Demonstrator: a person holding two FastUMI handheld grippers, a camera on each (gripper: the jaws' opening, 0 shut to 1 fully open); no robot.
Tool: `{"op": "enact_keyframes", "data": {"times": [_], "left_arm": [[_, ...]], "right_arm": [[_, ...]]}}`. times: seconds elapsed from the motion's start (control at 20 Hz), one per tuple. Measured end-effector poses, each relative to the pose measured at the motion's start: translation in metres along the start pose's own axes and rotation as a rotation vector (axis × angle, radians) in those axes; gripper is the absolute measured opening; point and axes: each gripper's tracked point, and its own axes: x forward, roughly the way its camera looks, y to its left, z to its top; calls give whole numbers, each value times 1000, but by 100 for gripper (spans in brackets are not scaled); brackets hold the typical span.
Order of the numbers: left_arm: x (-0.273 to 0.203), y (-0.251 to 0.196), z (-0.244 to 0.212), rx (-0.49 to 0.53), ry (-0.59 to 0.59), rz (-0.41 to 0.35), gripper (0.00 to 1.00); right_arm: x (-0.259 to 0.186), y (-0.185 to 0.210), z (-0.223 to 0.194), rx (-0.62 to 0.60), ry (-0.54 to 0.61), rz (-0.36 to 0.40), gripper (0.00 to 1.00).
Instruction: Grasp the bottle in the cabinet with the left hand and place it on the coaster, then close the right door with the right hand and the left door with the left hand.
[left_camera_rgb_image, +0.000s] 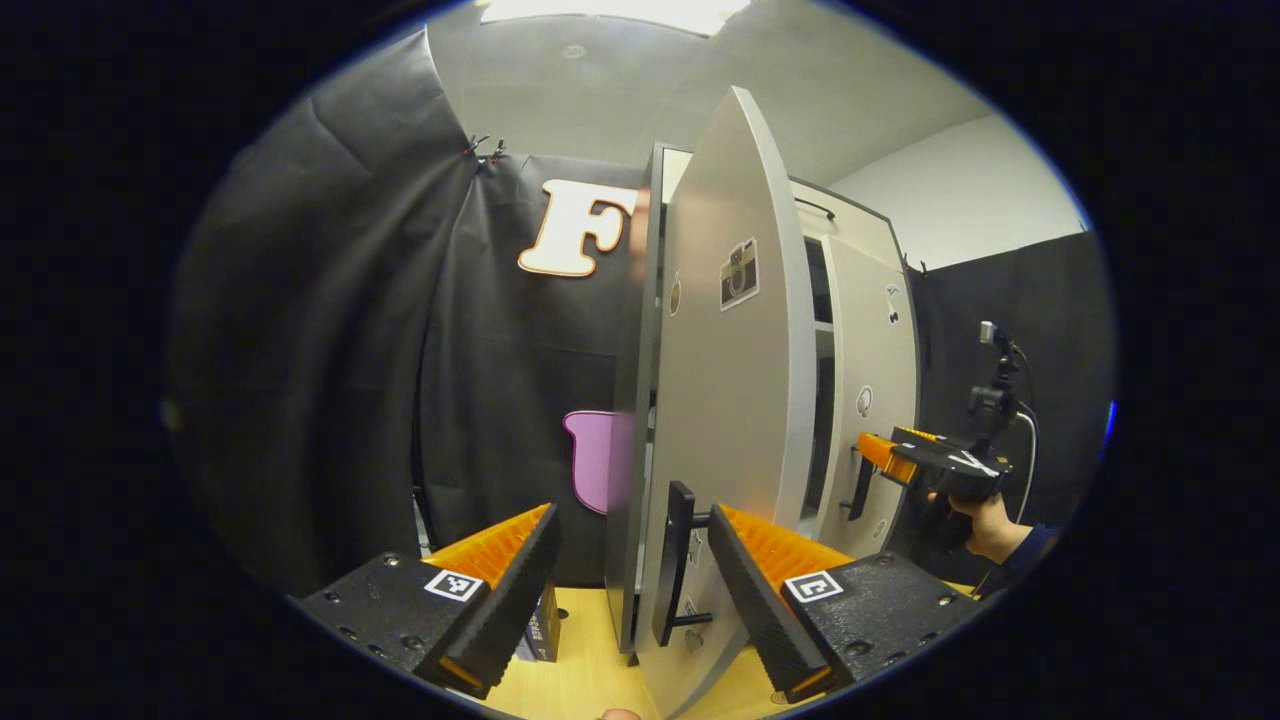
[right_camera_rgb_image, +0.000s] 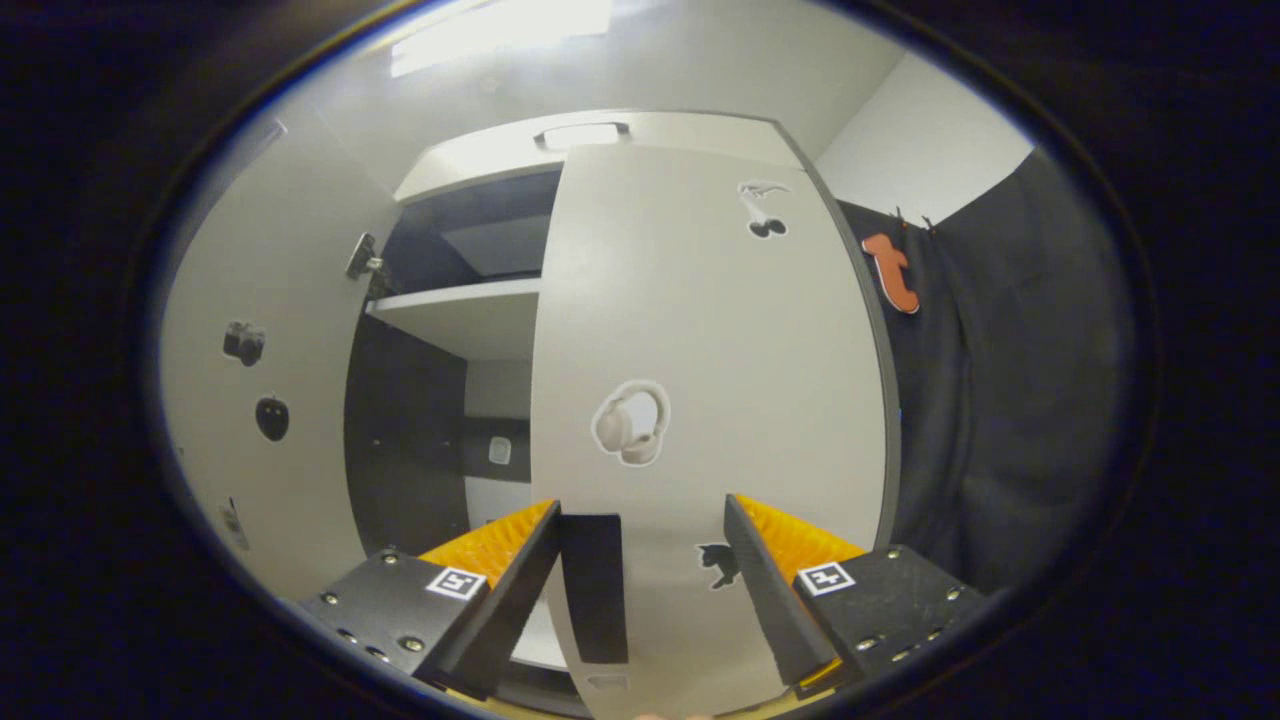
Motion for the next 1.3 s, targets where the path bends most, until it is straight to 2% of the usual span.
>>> {"op": "enact_keyframes", "data": {"times": [0.2,0.4,0.65,0.7,0.75,0.8,1.05,1.3], "left_arm": [[2,-19,-3,-31,8,-44,93],[12,-51,-5,-61,12,-124,93],[26,-83,-10,-109,22,-192,93],[28,-87,-11,-111,24,-200,99],[31,-92,-11,-110,27,-207,99],[35,-97,-12,-102,28,-214,93],[52,-111,-18,-97,41,-240,100],[73,-128,-20,-111,47,-285,100]], "right_arm": [[-12,-19,19,-25,-52,-45,98],[-21,-37,19,1,-26,-56,97],[-42,-68,16,-43,-5,-102,98],[-46,-74,15,-49,-1,-110,98],[-50,-80,14,-54,4,-120,98],[-53,-85,13,-58,9,-128,98],[-66,-105,17,-82,15,-152,98],[-78,-128,19,-122,18,-184,97]]}}
